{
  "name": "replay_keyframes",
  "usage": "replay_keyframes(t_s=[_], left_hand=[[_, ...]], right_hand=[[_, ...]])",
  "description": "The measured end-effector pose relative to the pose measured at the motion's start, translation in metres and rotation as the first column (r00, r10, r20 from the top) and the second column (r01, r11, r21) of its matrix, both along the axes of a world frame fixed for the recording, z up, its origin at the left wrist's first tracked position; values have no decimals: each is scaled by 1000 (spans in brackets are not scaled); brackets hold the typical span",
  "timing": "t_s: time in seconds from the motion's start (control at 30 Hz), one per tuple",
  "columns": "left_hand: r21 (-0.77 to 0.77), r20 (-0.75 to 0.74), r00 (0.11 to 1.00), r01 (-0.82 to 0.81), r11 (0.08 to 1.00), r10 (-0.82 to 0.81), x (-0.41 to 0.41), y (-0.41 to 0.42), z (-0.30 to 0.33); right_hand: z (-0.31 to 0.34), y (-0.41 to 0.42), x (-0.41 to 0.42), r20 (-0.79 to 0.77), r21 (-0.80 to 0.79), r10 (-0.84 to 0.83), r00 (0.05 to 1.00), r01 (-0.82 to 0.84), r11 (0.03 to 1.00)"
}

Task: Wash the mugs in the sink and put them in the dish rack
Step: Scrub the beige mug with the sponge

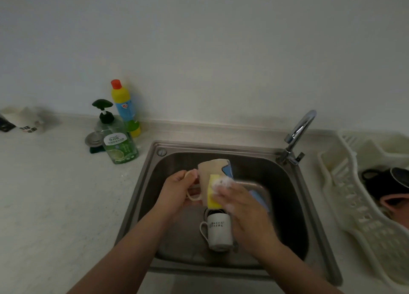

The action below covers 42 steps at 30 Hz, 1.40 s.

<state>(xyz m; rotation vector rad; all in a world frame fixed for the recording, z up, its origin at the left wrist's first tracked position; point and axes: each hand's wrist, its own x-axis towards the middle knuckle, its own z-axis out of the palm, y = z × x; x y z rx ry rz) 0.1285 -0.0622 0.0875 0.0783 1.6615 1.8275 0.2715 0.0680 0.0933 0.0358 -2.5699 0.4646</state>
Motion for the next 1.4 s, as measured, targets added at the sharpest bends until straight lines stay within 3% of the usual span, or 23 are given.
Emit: replay_keyframes(t_s=[0.03,0.1,0.2,0.3,0.43,0.5,0.6,0.73,0.8,0.87,0.97,1.03,1.23,1.37,1.4], left_hand=[[-50,-54,999,-7,999,4,-1,1,0],[-125,-135,991,-11,992,-6,1,5,4],[-136,-137,990,-31,990,12,6,7,8],[-173,-156,988,-34,984,7,3,4,6],[-129,-124,992,-30,991,14,4,6,2],[-120,-102,995,-34,992,22,3,5,2],[-144,-106,994,-19,989,3,-2,1,-4],[-75,-53,999,-1,997,-3,-2,2,-2],[-43,-13,1000,4,999,-4,-4,0,2],[-14,17,1000,23,1000,-22,-7,-4,1],[42,43,993,111,993,-113,-7,-4,-2],[90,69,987,139,986,-145,-4,0,0],[199,127,973,164,966,-191,-2,0,0],[233,139,972,153,960,-189,2,6,2],[218,127,976,146,965,-176,1,5,4]], right_hand=[[-5,0,3,5,161,46,999,-46,986],[2,7,-14,88,291,1,996,-26,956],[7,8,-28,185,356,-43,982,-26,934],[-12,5,-10,171,385,101,980,-161,909],[6,14,-33,190,342,-63,980,-6,940],[2,4,-28,212,383,-40,976,-46,923],[-15,1,-9,269,317,90,959,-177,932],[3,17,-27,166,65,-73,983,63,996],[-2,11,-12,168,112,-8,986,-11,994],[-11,11,11,181,58,94,979,-106,993],[-1,29,-5,32,-207,-36,999,42,978],[11,28,-8,-22,-436,-93,995,74,897],[3,19,22,-75,-347,-63,995,33,937],[19,21,12,-11,-458,-134,991,114,882],[13,18,20,-31,-405,-117,993,95,910]])
